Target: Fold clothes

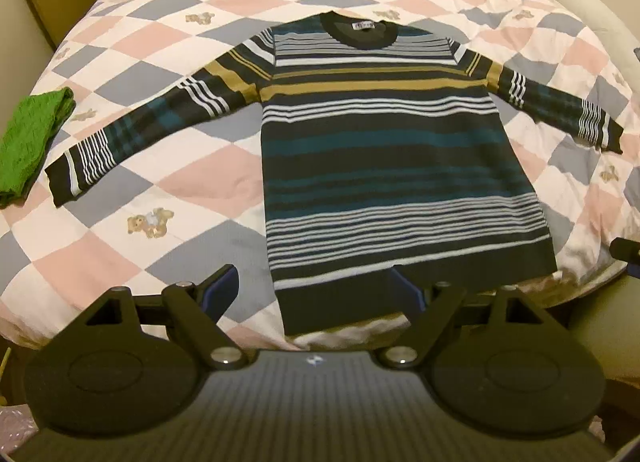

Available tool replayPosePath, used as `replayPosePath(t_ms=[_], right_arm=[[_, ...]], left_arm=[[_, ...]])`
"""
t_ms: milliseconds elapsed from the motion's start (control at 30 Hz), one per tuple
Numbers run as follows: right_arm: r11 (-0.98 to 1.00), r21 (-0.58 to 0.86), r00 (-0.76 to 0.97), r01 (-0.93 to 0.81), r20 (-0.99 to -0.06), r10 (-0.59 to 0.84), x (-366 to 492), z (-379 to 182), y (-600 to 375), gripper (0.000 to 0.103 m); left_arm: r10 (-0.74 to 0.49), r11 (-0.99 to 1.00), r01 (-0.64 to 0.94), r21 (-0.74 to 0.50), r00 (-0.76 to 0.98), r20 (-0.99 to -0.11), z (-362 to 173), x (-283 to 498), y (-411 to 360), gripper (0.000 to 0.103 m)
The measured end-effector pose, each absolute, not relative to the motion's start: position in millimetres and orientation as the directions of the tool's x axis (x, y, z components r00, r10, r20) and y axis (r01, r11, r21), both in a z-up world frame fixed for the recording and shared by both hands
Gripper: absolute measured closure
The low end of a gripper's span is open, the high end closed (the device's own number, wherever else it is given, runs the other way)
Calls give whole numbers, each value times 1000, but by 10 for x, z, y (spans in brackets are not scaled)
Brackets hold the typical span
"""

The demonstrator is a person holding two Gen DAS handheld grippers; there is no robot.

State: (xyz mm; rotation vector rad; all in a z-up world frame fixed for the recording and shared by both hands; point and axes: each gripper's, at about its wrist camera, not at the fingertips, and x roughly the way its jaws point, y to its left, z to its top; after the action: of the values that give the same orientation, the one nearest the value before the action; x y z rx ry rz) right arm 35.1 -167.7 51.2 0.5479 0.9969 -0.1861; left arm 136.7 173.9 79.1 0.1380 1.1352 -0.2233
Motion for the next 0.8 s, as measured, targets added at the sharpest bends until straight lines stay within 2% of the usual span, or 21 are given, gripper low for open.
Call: replayPosePath(t_ms=[800], right_arm=[[866, 347, 492, 361, -859, 140, 544, 382, -1752, 13]], left_arm=[[-69, 979, 206, 10, 369, -927, 674, 1413, 1619, 21]])
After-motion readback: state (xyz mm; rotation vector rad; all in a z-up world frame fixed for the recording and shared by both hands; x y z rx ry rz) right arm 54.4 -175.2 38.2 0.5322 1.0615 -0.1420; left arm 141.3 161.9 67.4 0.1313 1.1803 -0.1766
